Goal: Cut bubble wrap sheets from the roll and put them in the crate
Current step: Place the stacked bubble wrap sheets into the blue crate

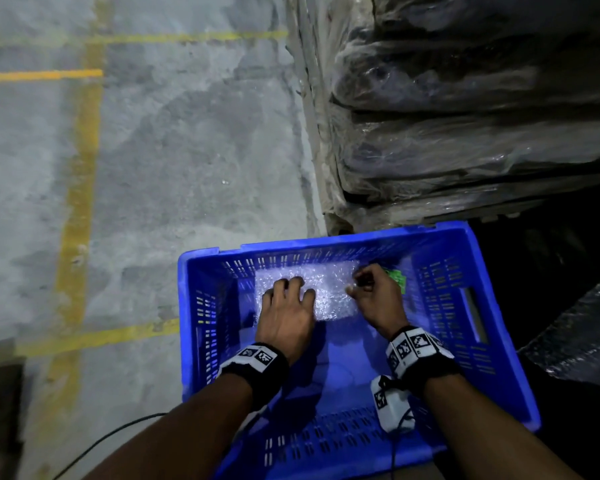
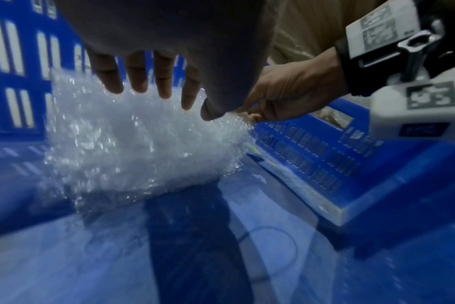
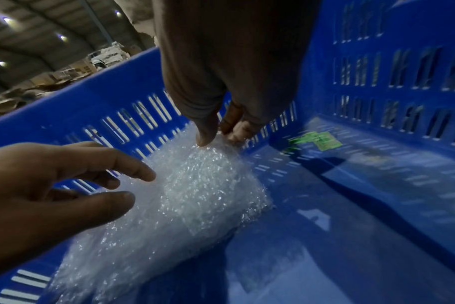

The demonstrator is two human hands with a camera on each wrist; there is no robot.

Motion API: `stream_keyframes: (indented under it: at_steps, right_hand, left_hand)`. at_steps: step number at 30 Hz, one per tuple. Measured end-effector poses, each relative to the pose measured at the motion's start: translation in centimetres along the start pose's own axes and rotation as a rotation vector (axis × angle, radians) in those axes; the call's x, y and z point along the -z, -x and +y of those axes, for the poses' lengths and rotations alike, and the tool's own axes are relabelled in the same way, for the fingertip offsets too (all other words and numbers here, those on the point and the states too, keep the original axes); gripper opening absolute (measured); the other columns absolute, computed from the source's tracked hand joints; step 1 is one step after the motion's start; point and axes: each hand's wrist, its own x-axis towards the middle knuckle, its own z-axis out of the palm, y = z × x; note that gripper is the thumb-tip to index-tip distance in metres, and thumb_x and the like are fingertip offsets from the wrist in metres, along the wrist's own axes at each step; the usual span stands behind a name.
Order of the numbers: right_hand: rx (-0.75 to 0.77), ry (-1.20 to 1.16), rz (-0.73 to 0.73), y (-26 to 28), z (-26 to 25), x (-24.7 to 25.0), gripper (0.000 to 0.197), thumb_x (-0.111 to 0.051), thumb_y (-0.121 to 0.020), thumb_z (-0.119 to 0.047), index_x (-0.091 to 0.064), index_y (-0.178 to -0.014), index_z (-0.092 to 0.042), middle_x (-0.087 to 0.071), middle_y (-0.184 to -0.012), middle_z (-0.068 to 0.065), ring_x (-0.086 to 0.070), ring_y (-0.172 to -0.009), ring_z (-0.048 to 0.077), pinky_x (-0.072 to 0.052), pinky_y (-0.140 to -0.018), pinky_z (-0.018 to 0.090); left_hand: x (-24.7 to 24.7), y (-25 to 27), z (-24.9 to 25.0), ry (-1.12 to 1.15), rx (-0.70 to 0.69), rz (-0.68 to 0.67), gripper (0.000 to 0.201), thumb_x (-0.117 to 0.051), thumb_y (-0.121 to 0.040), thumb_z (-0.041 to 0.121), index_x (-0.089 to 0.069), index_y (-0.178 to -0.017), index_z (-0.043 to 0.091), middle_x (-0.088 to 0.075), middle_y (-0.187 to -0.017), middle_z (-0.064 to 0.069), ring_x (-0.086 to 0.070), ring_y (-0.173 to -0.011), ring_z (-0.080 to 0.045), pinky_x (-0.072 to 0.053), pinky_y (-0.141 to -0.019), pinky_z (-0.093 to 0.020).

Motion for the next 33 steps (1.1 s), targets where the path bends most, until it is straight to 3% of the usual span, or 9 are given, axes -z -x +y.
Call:
stream_keyframes:
  at_steps: [4,7,11,13,15,19,24,28,33]
  right_hand:
    - [-0.009,0.176,0.000,-0.9,0.1,-1.6,0.026,-0.080,-0.078,-0.006,-0.066,-0.100,-0.003,-0.070,-0.099,0.015,-0.065,-0.092,0.029,-0.047,-0.083,0.032]
    - [0.075,0.486,0.018,-0.7,-0.4,-2.2,0.030,-0.076,-0.082,-0.015,-0.062,-0.107,-0.006,-0.057,-0.111,0.020,-0.055,-0.102,0.039,-0.046,-0.087,0.043]
    - [0.519,0.844,0.001,0.7,-2.1,-3.2,0.034,-0.077,-0.072,-0.007,-0.063,-0.102,-0.011,-0.055,-0.102,0.014,-0.053,-0.086,0.035,-0.051,-0.062,0.043]
    - [0.606,0.910,-0.081,1.1,-2.1,-3.9,0.034,-0.077,-0.073,-0.010,-0.065,-0.104,-0.015,-0.056,-0.102,0.011,-0.055,-0.086,0.032,-0.049,-0.058,0.041]
    - [0.512,0.933,-0.169,1.2,-2.3,-4.1,0.040,-0.069,-0.080,-0.009,-0.063,-0.119,-0.017,-0.055,-0.109,0.011,-0.056,-0.095,0.034,-0.050,-0.060,0.041]
    - [0.292,0.959,-0.326,0.9,-2.8,-4.1,0.056,-0.047,-0.098,-0.012,-0.033,-0.150,-0.029,-0.033,-0.141,0.011,-0.039,-0.126,0.034,-0.055,-0.076,0.045]
    - [0.222,0.920,-0.355,0.4,-3.0,-4.1,0.066,-0.052,-0.096,-0.006,-0.028,-0.150,-0.033,-0.022,-0.148,0.011,-0.033,-0.132,0.035,-0.055,-0.084,0.051]
    - [0.218,0.932,-0.358,0.3,-2.7,-4.1,0.069,-0.051,-0.095,-0.002,-0.027,-0.151,-0.033,-0.021,-0.150,0.011,-0.036,-0.130,0.036,-0.056,-0.082,0.051]
    - [0.210,0.960,-0.348,0.1,-2.5,-4.5,0.069,-0.050,-0.096,-0.005,-0.022,-0.152,-0.034,-0.023,-0.152,0.011,-0.038,-0.129,0.035,-0.055,-0.084,0.051]
  left_hand:
    - [-0.4,-1.1,-0.8,0.001,0.019,-0.103,0.041,-0.047,-0.098,0.024,-0.046,-0.138,0.016,-0.029,-0.151,-0.013,-0.031,-0.131,-0.038,-0.036,-0.104,-0.051]
    - [-0.5,-1.6,-1.1,-0.005,-0.003,-0.153,0.043,-0.046,-0.098,0.019,-0.042,-0.140,0.017,-0.024,-0.153,-0.014,-0.028,-0.133,-0.040,-0.037,-0.104,-0.053]
    - [-0.2,-1.7,-1.2,0.000,-0.009,-0.206,0.046,-0.046,-0.098,0.016,-0.038,-0.143,0.016,-0.019,-0.155,-0.012,-0.025,-0.133,-0.039,-0.037,-0.104,-0.052]
    - [0.1,-1.8,-1.2,0.001,-0.012,-0.218,0.050,-0.047,-0.098,0.017,-0.035,-0.147,0.018,-0.017,-0.156,-0.011,-0.024,-0.134,-0.039,-0.035,-0.105,-0.052]
    - [0.3,-1.8,-1.2,-0.011,-0.013,-0.228,0.052,-0.048,-0.098,0.019,-0.035,-0.148,0.018,-0.018,-0.156,-0.010,-0.023,-0.135,-0.038,-0.034,-0.106,-0.052]
    - [0.5,-1.6,-1.1,-0.104,-0.027,-0.217,0.047,-0.043,-0.100,0.021,-0.036,-0.147,0.020,-0.027,-0.152,-0.009,-0.025,-0.133,-0.038,-0.034,-0.103,-0.052]
    - [1.2,-2.7,-1.6,-0.082,-0.043,-0.288,0.046,-0.044,-0.101,0.012,-0.033,-0.146,0.018,-0.024,-0.150,-0.012,-0.023,-0.135,-0.039,-0.049,-0.091,-0.051]
    - [1.0,-2.5,-2.2,-0.108,-0.018,-0.260,0.054,-0.045,-0.100,0.011,-0.023,-0.147,0.026,-0.012,-0.152,-0.019,-0.021,-0.136,-0.045,-0.048,-0.093,-0.054]
    - [0.4,-2.4,-2.5,-0.087,-0.002,-0.248,0.051,-0.041,-0.102,0.011,-0.023,-0.147,0.028,-0.016,-0.152,-0.020,-0.024,-0.135,-0.046,-0.050,-0.091,-0.054]
